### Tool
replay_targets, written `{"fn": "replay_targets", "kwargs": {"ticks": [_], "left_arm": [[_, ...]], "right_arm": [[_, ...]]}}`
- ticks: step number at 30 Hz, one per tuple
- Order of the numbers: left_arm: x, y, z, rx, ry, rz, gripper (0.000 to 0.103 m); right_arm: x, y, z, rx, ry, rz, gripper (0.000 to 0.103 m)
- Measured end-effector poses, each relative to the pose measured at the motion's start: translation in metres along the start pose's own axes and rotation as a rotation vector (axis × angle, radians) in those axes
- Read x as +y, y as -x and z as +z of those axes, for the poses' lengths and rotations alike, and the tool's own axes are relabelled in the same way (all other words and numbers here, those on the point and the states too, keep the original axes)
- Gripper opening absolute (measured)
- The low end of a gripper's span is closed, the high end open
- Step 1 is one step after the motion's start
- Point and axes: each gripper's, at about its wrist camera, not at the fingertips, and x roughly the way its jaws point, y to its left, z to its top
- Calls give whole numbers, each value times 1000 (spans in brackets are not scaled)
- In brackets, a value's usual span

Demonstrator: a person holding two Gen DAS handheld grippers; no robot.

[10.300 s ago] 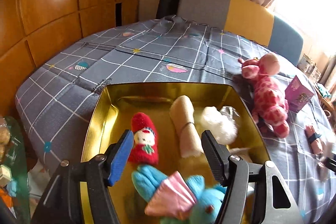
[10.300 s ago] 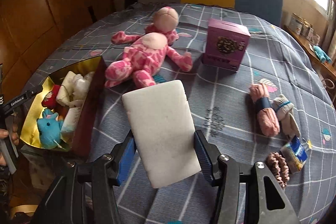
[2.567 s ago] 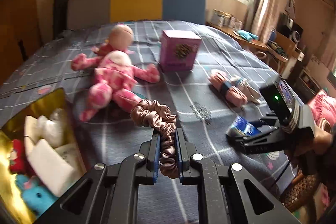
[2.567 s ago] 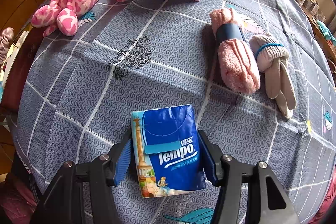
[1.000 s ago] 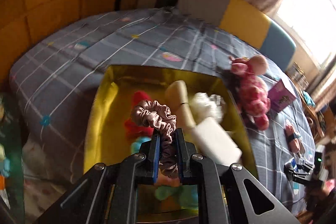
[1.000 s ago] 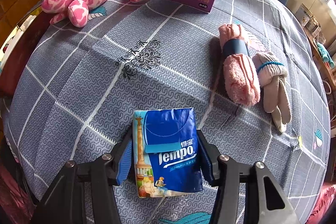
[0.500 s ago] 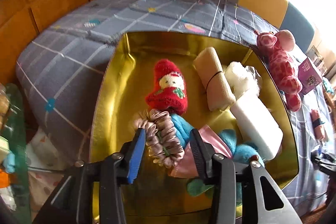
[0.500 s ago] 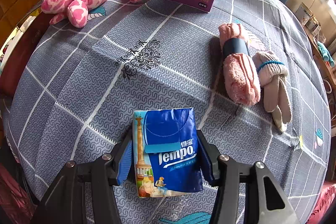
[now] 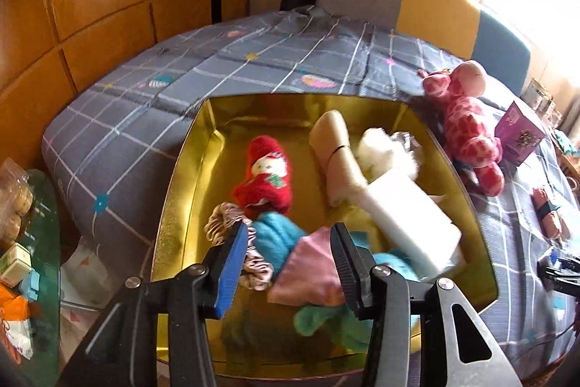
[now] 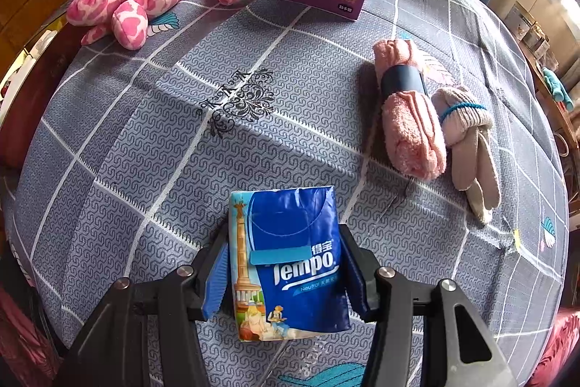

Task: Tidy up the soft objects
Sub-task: 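Carry the blue Tempo tissue pack into the gold tin and open the right tool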

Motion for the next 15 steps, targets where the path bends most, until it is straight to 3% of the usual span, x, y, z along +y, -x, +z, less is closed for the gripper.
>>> {"fn": "replay_targets", "kwargs": {"ticks": [8, 15], "left_arm": [[-20, 22, -1, -68, -42, -31, 54], [-24, 27, -3, -79, -48, -39, 54]], "right_arm": [[10, 6, 5, 7, -20, -63, 54], [24, 31, 19, -72, -46, -70, 54]]}}
